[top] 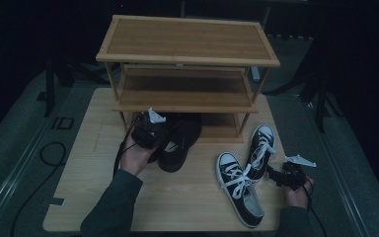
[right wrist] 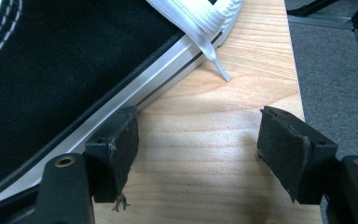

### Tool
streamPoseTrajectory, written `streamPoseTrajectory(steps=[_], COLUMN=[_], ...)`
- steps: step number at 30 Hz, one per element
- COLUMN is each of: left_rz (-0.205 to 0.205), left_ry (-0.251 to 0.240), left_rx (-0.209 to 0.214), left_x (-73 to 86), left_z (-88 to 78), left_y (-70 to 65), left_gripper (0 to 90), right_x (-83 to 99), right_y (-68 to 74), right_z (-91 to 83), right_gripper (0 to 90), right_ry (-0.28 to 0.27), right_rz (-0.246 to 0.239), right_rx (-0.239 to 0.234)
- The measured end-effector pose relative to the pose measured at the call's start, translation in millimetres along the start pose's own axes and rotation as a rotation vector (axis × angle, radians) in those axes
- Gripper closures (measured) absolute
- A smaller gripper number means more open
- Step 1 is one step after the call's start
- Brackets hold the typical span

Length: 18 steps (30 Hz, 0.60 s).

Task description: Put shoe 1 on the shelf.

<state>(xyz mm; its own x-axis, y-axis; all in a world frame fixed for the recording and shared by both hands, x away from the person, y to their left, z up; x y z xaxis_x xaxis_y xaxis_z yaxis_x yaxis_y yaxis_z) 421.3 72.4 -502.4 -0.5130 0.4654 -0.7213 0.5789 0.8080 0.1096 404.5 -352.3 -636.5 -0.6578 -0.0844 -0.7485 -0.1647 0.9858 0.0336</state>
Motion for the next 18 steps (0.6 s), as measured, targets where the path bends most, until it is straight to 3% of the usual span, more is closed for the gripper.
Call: streamPoseTrajectory(steps=[3,9,18], left_rz=[0.011,0.024,-0.002], left_ry=[0.006,0.019,0.043], left_rx=[-0.001,0.009,0.025], left_x=[6.1,19.6,44.1], left_z=[-2.3,-2.7,4.4], left_y=[-2.7,-6.7,-10.5], left_gripper=[89.2,89.7,89.6], right_x=[0.0,-0.1,0.0], right_y=[0.0,-0.1,-0.1], right_z=[0.0,0.1,0.1], right_gripper=[28.9,28.9,28.9], right_ry=[0.0,-0.001,-0.001], right_rz=[0.0,0.0,0.0], right_rx=[0.0,0.0,0.001])
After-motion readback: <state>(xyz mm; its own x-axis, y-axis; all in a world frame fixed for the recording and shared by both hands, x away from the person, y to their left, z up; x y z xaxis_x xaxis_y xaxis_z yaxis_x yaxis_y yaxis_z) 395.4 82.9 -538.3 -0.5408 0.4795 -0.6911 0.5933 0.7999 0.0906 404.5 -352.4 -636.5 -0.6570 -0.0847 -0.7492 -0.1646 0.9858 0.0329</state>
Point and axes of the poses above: each handheld gripper's, and its own axes: z roughly forward along the jaws, x roughly out of its underside, y roughly to its left, the point moved 10 cm from there along z, roughly forward along the jaws, and after that the axes turned 2 degrees about z, right-handed, at the moved point
